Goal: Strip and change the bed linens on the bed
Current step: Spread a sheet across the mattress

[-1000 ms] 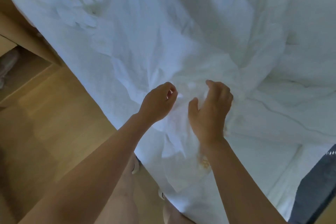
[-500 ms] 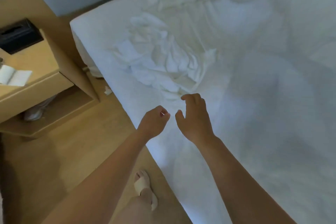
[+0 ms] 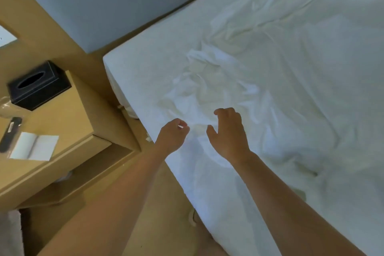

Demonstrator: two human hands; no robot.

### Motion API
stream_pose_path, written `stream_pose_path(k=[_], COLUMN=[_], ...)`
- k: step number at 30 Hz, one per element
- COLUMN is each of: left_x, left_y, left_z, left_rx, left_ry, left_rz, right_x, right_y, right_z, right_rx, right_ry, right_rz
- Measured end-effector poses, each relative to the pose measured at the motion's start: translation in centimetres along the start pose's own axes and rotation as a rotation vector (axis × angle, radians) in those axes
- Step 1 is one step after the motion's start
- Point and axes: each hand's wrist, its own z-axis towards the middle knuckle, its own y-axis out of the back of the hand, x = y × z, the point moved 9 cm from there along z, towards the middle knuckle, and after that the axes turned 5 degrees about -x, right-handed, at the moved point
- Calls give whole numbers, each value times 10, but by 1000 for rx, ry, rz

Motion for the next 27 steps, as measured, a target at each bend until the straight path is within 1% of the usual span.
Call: stream_pose_path(k=[5,7,8,10,11,13,15,16,19,22,24,27], left_x=[-10,-9,-8,1,8,15,10,7,-13,-23,-29,-39], left_y=[18,18,16,4,-4,-22,-40,-47,-61,-70,-64,-55], left_z=[124,165,181,205,211,212,204,202,189,181,178,176], left_rx=[-86,-120,-107,-13,59,228,391,444,536,622,622,639], left_ry=[22,34,36,79,126,174,157,135,57,21,48,175], left_rz=[42,103,157,254,251,158,38,-24,-220,-305,-279,-233], right_x=[-12,-20,-25,-32,-34,-36,-44,-48,-57,-53,-50,-35], right_y=[-59,-83,-94,-114,-121,-130,-133,-136,-140,-134,-126,-106], right_z=[87,105,111,116,117,118,125,128,137,142,136,135], right_rx=[186,240,264,315,322,316,312,315,313,263,244,209], right_ry=[-86,-148,-189,-234,-227,-212,-231,-241,-260,-234,-241,-239], right_rz=[-166,-174,-176,-257,-326,-440,-486,-479,-393,-309,-235,-173])
